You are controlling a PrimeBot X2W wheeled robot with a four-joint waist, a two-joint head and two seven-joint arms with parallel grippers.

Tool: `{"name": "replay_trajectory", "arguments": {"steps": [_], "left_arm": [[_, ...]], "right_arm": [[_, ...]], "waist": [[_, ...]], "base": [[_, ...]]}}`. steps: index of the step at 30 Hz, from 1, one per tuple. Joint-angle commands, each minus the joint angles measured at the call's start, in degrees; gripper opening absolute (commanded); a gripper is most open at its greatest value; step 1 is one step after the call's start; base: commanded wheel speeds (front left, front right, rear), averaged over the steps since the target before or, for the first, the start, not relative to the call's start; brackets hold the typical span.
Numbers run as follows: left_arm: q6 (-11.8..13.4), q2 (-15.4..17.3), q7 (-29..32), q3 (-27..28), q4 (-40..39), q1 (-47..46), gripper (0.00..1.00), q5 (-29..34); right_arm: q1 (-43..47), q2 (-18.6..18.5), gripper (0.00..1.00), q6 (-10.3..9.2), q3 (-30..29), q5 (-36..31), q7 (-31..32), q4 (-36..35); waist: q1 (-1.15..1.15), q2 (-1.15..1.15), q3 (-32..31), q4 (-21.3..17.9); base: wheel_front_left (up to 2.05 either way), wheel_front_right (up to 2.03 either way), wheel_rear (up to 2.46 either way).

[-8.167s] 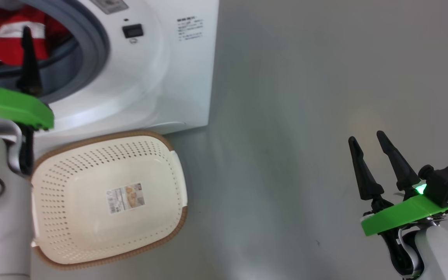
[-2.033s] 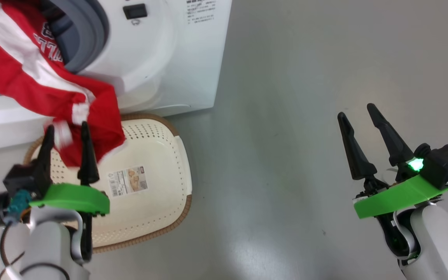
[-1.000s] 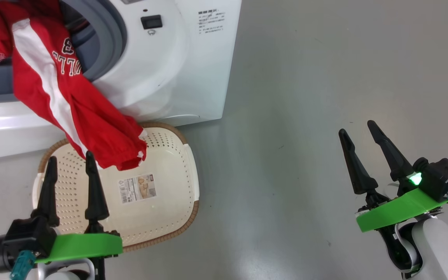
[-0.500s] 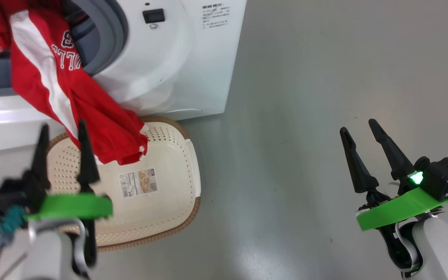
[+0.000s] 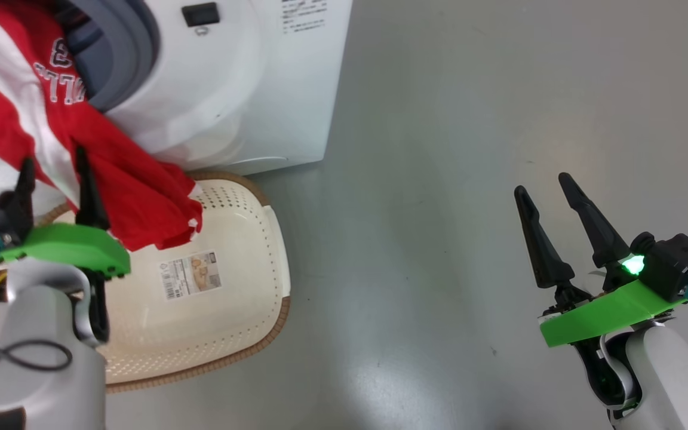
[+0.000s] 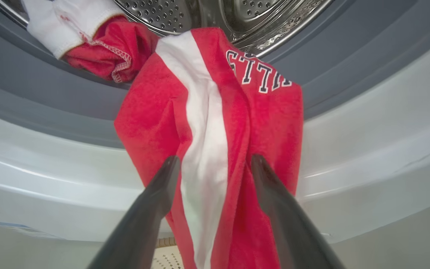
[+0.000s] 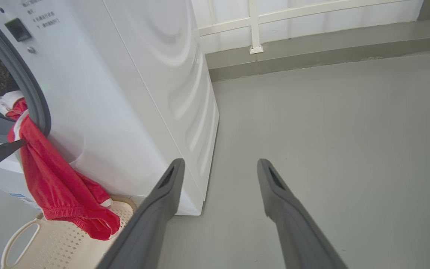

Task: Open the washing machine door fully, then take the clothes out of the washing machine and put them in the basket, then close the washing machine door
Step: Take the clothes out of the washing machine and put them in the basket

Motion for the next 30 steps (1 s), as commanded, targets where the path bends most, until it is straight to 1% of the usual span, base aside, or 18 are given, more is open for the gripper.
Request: {"name": "replay_trajectory", "arguments": {"steps": [1, 10, 12, 13, 14, 15, 16, 23, 30], "left_arm": [[-0.2, 2.3, -0.3, 1.6, -0.3, -0.6, 1.0, 0.5], [-0.9, 3.6, -0.3, 2.9, 7.4, -6.4, 1.0, 1.3], [-1.0, 3.9, -0.3, 3.1, 8.6, -7.0, 0.69, 1.5], [-1.0, 4.0, -0.3, 3.2, 9.1, -7.3, 0.45, 1.6], [-1.1, 4.0, -0.3, 3.3, 9.5, -7.4, 0.29, 1.6], [-1.2, 4.1, -0.3, 3.4, 9.7, -7.5, 0.18, 1.7], [-1.3, 4.1, -0.3, 3.5, 9.9, -7.6, 0.0, 1.8], [-2.1, 3.6, -0.3, 3.6, 9.5, -6.2, 0.0, 2.5], [-2.8, 2.1, -0.3, 3.2, 8.7, -2.0, 0.0, 3.5]], "right_arm": [[-0.3, -0.3, 1.0, 0.37, 1.1, -0.1, -0.4, -1.3], [-0.6, 0.0, 1.0, 0.37, 1.4, -0.1, -0.4, -1.3], [-0.6, 0.0, 1.0, 0.37, 1.5, -0.1, -0.4, -1.3], [-0.5, 0.0, 1.0, 0.37, 1.6, -0.1, -0.4, -1.2], [-0.5, 0.0, 1.0, 0.37, 1.6, -0.1, -0.4, -1.2], [-0.5, 0.0, 1.0, 0.37, 1.6, -0.1, -0.4, -1.2], [-0.5, 0.0, 1.0, 0.37, 1.5, -0.1, -0.4, -1.2], [-0.1, -0.1, 1.0, 0.37, 1.3, -0.2, -0.4, -1.1], [0.1, -0.1, 1.0, 0.37, 1.4, -0.2, -0.4, -1.2]], "waist": [[0.0, 0.0, 0.4, -0.4], [0.0, 0.0, 1.0, -1.4], [0.0, 0.0, 0.9, -1.5], [0.0, 0.0, 0.8, -1.6], [0.0, 0.0, 0.7, -1.7], [0.0, 0.0, 0.7, -1.7], [0.0, 0.0, 0.6, -1.8], [0.0, 0.0, 0.0, -1.3], [0.0, 0.0, -0.3, -0.7]], "base": [[0.0, 0.0, 0.0], [0.0, 0.0, 0.0], [0.0, 0.0, 0.0], [0.0, 0.0, 0.0], [0.0, 0.0, 0.0], [0.0, 0.0, 0.0], [0.0, 0.0, 0.0], [0.0, 0.0, 0.0], [0.0, 0.0, 0.0]]}}
